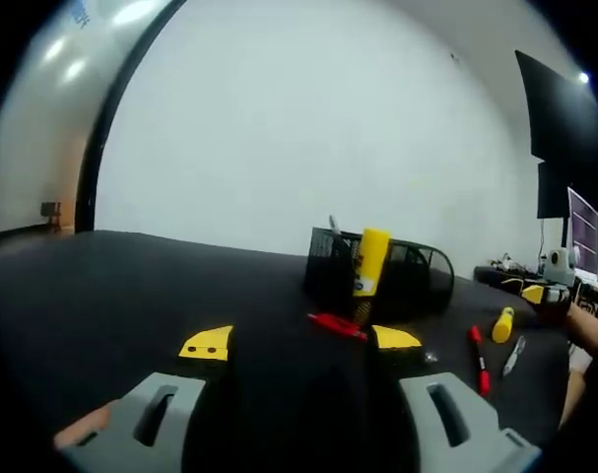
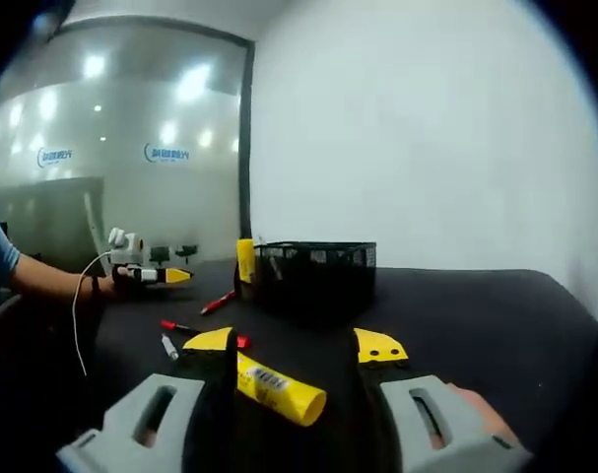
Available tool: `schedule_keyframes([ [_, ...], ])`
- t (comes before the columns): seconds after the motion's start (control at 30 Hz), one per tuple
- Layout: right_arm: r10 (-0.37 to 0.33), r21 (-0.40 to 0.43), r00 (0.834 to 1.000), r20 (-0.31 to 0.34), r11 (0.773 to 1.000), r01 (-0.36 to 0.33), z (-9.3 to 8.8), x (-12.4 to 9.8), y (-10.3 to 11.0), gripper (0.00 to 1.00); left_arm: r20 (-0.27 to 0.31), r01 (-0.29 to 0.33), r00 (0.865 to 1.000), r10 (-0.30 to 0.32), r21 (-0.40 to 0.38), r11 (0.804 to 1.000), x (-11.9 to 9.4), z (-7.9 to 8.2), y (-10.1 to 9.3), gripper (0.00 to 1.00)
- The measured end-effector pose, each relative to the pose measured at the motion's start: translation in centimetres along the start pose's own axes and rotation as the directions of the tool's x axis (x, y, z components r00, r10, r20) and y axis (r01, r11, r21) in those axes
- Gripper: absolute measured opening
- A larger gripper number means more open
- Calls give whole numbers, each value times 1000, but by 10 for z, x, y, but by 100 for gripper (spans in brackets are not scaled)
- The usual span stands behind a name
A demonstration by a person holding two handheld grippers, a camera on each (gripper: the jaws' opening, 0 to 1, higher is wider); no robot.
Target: Pick up pens and glue sticks and place them into the holder.
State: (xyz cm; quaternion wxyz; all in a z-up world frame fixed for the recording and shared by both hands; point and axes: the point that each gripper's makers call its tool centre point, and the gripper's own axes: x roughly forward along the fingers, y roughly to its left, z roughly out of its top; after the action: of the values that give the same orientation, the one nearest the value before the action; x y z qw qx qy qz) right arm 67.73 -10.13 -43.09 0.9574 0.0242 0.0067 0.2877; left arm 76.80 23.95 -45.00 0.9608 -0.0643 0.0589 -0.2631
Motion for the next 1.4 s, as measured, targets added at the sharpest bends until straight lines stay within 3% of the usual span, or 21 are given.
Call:
schedule_keyframes([
  [0.17,-3,27,999,49,1000,1,9,-3,-3,42,7,11,1000,-12,12,1000,-2,3,-4,52],
  [0.27,-6,42,996,88,999,2,16,-8,-2,40,19,77,997,-77,-13,997,-5,13,-12,50],
  [0.3,-13,49,995,98,999,8,18,-9,-3,39,5,98,995,-98,8,995,-5,16,-15,50],
  [0.37,-19,56,993,115,998,13,21,-10,-6,39,-42,114,993,-110,122,986,-6,22,-18,49],
  [0.47,-22,67,991,130,998,13,24,-10,-8,38,-57,164,986,-156,182,969,-8,40,-30,49],
  [0.57,-23,73,991,135,997,13,25,-10,-9,37,-80,183,983,-167,283,942,-8,60,-32,48],
  [0.7,-30,77,992,121,997,21,22,-9,-11,36,-146,239,970,-196,412,879,-4,74,-31,39],
  [0.77,-27,77,992,122,997,18,22,-9,-11,36,-208,287,956,-207,514,809,1,72,-32,39],
  [0.8,-28,78,992,123,997,18,22,-9,-11,36,-244,297,951,-191,544,785,4,69,-31,38],
  [0.9,-35,83,991,131,996,24,24,-10,-13,35,-382,392,909,-169,642,659,9,48,-33,37],
  [0.97,-35,89,990,137,996,23,25,-10,-14,35,-477,484,862,-171,675,557,9,30,-40,34],
  [1.0,-32,92,990,139,996,20,25,-10,-13,34,-503,508,848,-164,685,523,11,24,-43,34],
  [1.13,-26,87,990,141,996,14,26,-11,-11,34,-543,542,833,-109,758,363,22,15,-52,34],
  [1.2,-25,84,990,141,996,13,26,-11,-11,33,-556,556,824,-109,755,346,27,14,-58,33],
  [1.27,-20,85,990,143,996,8,26,-11,-10,33,-573,577,811,-116,753,317,32,13,-65,32],
  [1.3,-19,85,989,143,996,7,26,-11,-10,33,-597,601,794,-111,746,285,31,11,-67,31],
  [1.33,-18,84,990,143,996,6,26,-11,-10,33,-628,635,768,-123,724,271,31,8,-72,30],
  [1.37,-15,84,990,143,997,3,26,-11,-9,33,-644,654,753,-136,708,266,30,6,-76,28],
  [1.4,-14,83,989,144,997,2,26,-11,-9,33,-679,692,719,-149,678,249,30,1,-81,28],
])
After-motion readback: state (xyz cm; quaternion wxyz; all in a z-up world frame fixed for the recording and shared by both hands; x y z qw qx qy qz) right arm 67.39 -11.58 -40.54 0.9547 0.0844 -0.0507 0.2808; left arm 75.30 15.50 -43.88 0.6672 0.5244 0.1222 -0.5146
